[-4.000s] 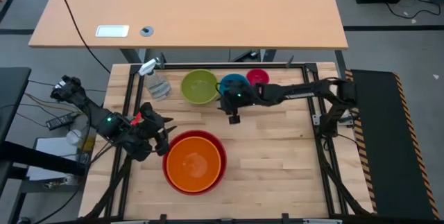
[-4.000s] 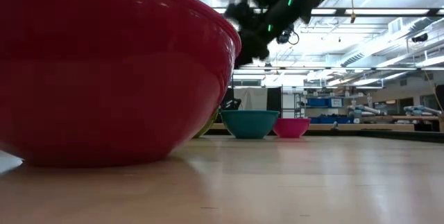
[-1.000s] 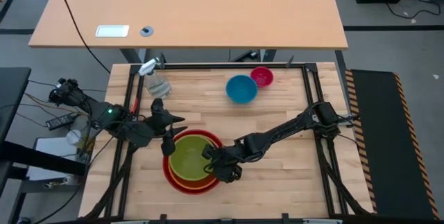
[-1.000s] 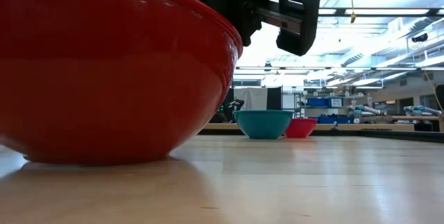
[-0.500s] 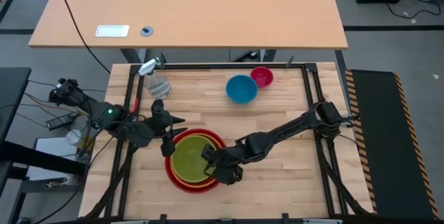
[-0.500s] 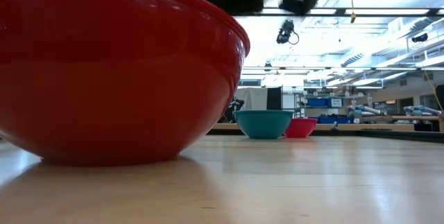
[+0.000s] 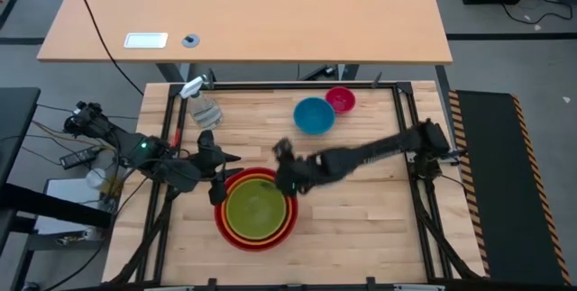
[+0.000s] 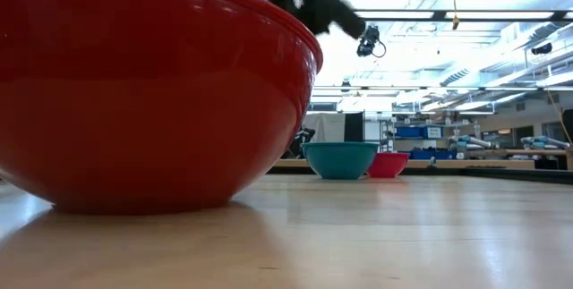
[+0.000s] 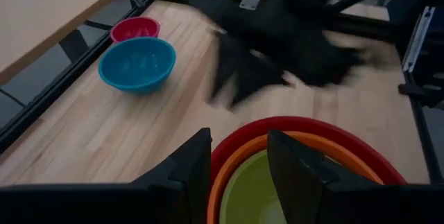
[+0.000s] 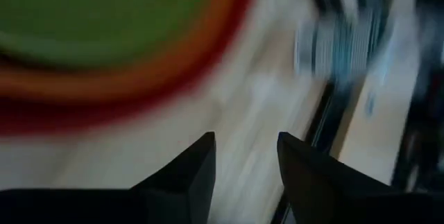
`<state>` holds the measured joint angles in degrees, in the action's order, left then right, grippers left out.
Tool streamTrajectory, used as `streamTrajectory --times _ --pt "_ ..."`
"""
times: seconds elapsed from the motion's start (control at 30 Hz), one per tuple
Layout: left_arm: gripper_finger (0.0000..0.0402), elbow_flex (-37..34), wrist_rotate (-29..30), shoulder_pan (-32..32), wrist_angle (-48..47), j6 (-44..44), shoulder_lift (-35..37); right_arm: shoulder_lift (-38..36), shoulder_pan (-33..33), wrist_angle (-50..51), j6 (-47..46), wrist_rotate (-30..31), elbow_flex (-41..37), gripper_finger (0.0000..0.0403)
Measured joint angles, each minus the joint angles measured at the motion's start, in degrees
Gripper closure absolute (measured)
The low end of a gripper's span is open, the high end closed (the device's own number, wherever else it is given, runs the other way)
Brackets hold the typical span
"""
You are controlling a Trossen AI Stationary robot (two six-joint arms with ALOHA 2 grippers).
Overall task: Nest bowls inside each other
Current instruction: Stack the blue bowl on top of the green bowl
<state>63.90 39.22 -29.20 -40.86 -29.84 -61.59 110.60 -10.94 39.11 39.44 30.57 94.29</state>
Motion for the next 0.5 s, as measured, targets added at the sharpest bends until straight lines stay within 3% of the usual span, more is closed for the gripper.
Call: streamTrajectory --times 0.13,0.3,0.5 --pt "0.0257 -0.02 -0.08 0.12 -0.42 0.92 -1.00 -4.23 9.42 -3.83 -7.27 -3.80 -9.25 0.0243" --pt "0.0257 -0.02 -0.10 0.12 -1.32 0.92 -2.59 -11.16 19.35 -21.59 -5.99 -6.56 -25.75 0.0243" --pt "0.0257 -0.02 -0.08 0.14 -1.71 0.96 -3.82 -16.63 24.41 -26.20 -9.48 -14.87 -36.40 0.0243"
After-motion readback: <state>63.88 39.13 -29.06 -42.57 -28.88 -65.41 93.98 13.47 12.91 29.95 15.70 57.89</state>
